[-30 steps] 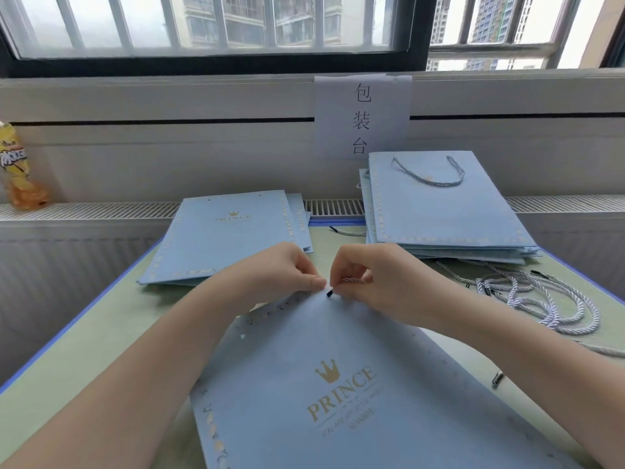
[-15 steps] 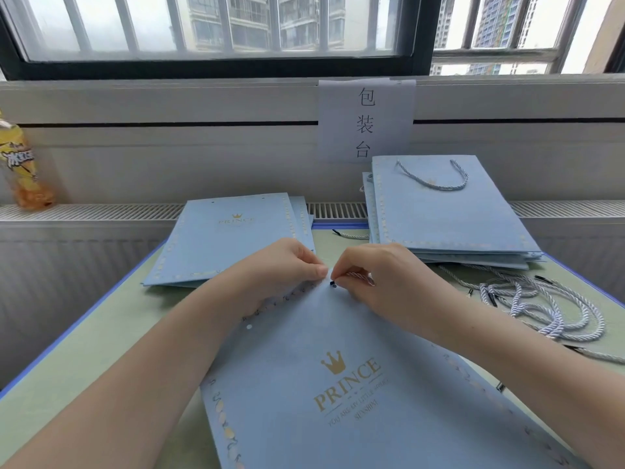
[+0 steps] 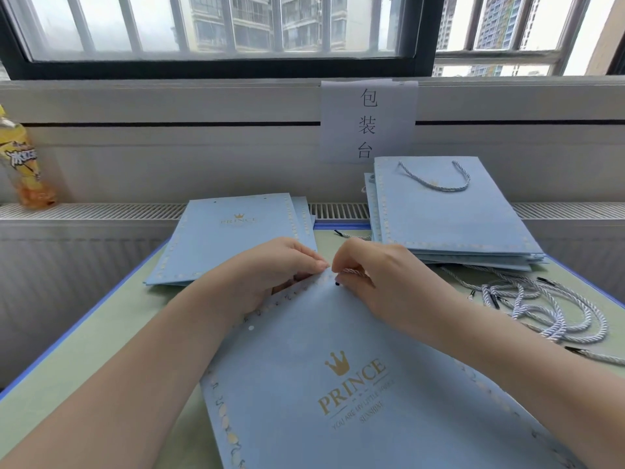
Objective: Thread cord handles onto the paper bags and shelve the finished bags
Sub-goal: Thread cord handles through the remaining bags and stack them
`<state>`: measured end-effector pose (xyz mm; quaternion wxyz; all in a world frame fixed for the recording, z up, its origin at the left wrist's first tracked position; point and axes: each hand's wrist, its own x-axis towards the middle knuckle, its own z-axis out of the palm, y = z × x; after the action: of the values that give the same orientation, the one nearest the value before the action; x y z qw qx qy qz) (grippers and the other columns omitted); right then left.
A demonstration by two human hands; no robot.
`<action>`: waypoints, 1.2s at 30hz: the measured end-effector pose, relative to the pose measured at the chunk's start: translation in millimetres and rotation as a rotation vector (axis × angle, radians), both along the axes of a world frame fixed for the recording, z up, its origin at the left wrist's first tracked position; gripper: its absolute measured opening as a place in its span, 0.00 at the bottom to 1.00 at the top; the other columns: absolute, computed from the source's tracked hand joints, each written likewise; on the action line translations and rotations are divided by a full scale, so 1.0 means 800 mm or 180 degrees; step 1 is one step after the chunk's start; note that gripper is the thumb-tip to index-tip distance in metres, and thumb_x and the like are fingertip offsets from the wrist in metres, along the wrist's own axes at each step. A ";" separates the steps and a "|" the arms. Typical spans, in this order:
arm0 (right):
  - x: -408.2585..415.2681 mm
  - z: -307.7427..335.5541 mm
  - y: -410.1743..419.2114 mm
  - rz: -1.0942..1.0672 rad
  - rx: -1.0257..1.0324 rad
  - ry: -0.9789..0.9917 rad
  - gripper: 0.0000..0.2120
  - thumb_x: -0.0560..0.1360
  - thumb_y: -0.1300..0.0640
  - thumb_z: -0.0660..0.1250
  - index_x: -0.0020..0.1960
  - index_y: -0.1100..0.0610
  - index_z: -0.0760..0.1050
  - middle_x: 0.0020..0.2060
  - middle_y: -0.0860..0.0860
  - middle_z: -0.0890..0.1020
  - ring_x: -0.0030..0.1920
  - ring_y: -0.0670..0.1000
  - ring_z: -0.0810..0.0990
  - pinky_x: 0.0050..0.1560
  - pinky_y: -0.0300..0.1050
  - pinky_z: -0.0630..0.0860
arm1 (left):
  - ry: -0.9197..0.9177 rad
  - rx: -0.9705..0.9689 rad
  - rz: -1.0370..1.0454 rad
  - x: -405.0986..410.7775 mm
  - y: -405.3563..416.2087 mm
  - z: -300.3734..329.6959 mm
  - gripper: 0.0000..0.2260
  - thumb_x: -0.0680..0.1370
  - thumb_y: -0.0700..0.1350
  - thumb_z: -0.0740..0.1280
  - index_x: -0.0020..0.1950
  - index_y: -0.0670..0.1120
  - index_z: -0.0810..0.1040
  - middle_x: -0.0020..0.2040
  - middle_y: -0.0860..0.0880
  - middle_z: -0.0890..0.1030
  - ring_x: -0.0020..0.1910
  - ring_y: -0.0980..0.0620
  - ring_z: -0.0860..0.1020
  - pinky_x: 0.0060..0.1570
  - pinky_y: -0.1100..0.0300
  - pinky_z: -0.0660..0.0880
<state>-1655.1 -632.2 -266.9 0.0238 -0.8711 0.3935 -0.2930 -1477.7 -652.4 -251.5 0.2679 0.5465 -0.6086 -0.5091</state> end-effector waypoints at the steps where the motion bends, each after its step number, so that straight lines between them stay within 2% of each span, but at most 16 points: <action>1: -0.001 0.001 -0.001 -0.0025 0.0013 -0.0049 0.03 0.76 0.62 0.66 0.49 0.57 0.76 0.43 0.48 0.80 0.42 0.46 0.74 0.44 0.39 0.70 | 0.0073 0.0114 -0.0015 0.002 -0.001 0.000 0.07 0.78 0.40 0.64 0.48 0.40 0.81 0.38 0.43 0.79 0.27 0.52 0.75 0.26 0.66 0.73; 4: -0.002 0.000 -0.004 -0.0047 0.0015 -0.0137 0.02 0.75 0.61 0.68 0.45 0.56 0.79 0.41 0.46 0.78 0.40 0.45 0.73 0.44 0.37 0.70 | 0.0345 0.0307 -0.0112 0.005 -0.004 -0.001 0.10 0.78 0.33 0.62 0.45 0.40 0.82 0.37 0.42 0.82 0.27 0.51 0.79 0.28 0.64 0.76; 7: -0.004 0.000 -0.005 -0.0051 0.0079 -0.0344 0.03 0.74 0.61 0.69 0.43 0.55 0.80 0.40 0.47 0.78 0.41 0.45 0.75 0.46 0.36 0.70 | 0.0489 0.0413 -0.0178 0.012 -0.011 -0.006 0.12 0.76 0.29 0.62 0.47 0.41 0.83 0.47 0.37 0.82 0.33 0.47 0.81 0.33 0.59 0.80; 10: -0.005 0.002 -0.006 -0.0038 0.0185 -0.0545 0.03 0.73 0.61 0.70 0.43 0.55 0.81 0.39 0.46 0.80 0.41 0.44 0.75 0.46 0.34 0.71 | 0.0557 0.0531 -0.0362 0.018 -0.014 -0.008 0.12 0.76 0.32 0.63 0.50 0.44 0.84 0.56 0.35 0.80 0.37 0.47 0.81 0.37 0.58 0.79; 11: -0.005 0.002 -0.006 -0.0023 0.0251 -0.0589 0.04 0.73 0.62 0.70 0.43 0.55 0.81 0.40 0.46 0.80 0.41 0.44 0.76 0.46 0.34 0.71 | 0.0578 0.0574 -0.0418 0.018 -0.014 -0.009 0.12 0.76 0.33 0.64 0.51 0.44 0.84 0.55 0.35 0.80 0.36 0.48 0.81 0.36 0.59 0.79; 15: -0.008 0.002 -0.004 0.0087 0.0594 -0.0772 0.07 0.75 0.64 0.66 0.45 0.55 0.81 0.40 0.45 0.81 0.44 0.41 0.77 0.47 0.32 0.72 | 0.0573 0.0672 -0.0533 0.015 -0.011 -0.009 0.11 0.76 0.35 0.65 0.55 0.42 0.83 0.43 0.41 0.83 0.29 0.52 0.80 0.29 0.64 0.77; 18: -0.008 0.001 -0.005 0.0069 0.0819 -0.0850 0.08 0.76 0.64 0.65 0.47 0.52 0.79 0.39 0.44 0.81 0.43 0.42 0.78 0.46 0.34 0.73 | 0.0529 0.0656 -0.0520 0.011 -0.010 -0.013 0.09 0.75 0.36 0.66 0.53 0.41 0.83 0.41 0.42 0.83 0.29 0.51 0.80 0.30 0.62 0.78; 21: -0.009 0.001 -0.007 0.0067 0.0878 -0.0953 0.10 0.75 0.63 0.67 0.45 0.48 0.77 0.38 0.42 0.81 0.41 0.40 0.79 0.46 0.33 0.73 | 0.0530 0.0636 -0.0559 0.005 -0.008 -0.016 0.07 0.76 0.35 0.66 0.49 0.40 0.84 0.38 0.43 0.83 0.29 0.51 0.81 0.29 0.62 0.78; 24: -0.011 0.002 -0.007 0.0111 0.0937 -0.0949 0.09 0.74 0.64 0.68 0.44 0.50 0.77 0.35 0.40 0.80 0.39 0.38 0.79 0.44 0.29 0.72 | 0.0528 0.0698 -0.0695 0.005 -0.008 -0.018 0.08 0.76 0.36 0.65 0.49 0.41 0.84 0.39 0.43 0.84 0.31 0.51 0.82 0.31 0.62 0.79; 30: -0.015 0.007 -0.008 0.0362 0.1070 -0.0876 0.09 0.72 0.65 0.70 0.41 0.52 0.78 0.37 0.46 0.82 0.38 0.40 0.79 0.42 0.30 0.72 | 0.0425 0.0926 -0.0919 0.005 -0.008 -0.021 0.08 0.77 0.37 0.65 0.51 0.41 0.83 0.41 0.44 0.84 0.33 0.51 0.82 0.35 0.60 0.80; 36: -0.020 0.007 -0.010 0.0447 0.1103 -0.0806 0.07 0.73 0.64 0.70 0.41 0.53 0.78 0.37 0.47 0.82 0.40 0.44 0.79 0.46 0.37 0.76 | 0.0312 0.0884 -0.0905 0.003 -0.007 -0.019 0.08 0.77 0.36 0.64 0.53 0.38 0.82 0.42 0.42 0.83 0.33 0.50 0.81 0.34 0.60 0.80</action>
<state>-1670.7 -640.3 -261.7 0.2427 -0.8354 0.3702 -0.3257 -1475.4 -658.4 -266.5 0.1448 0.4614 -0.5898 -0.6468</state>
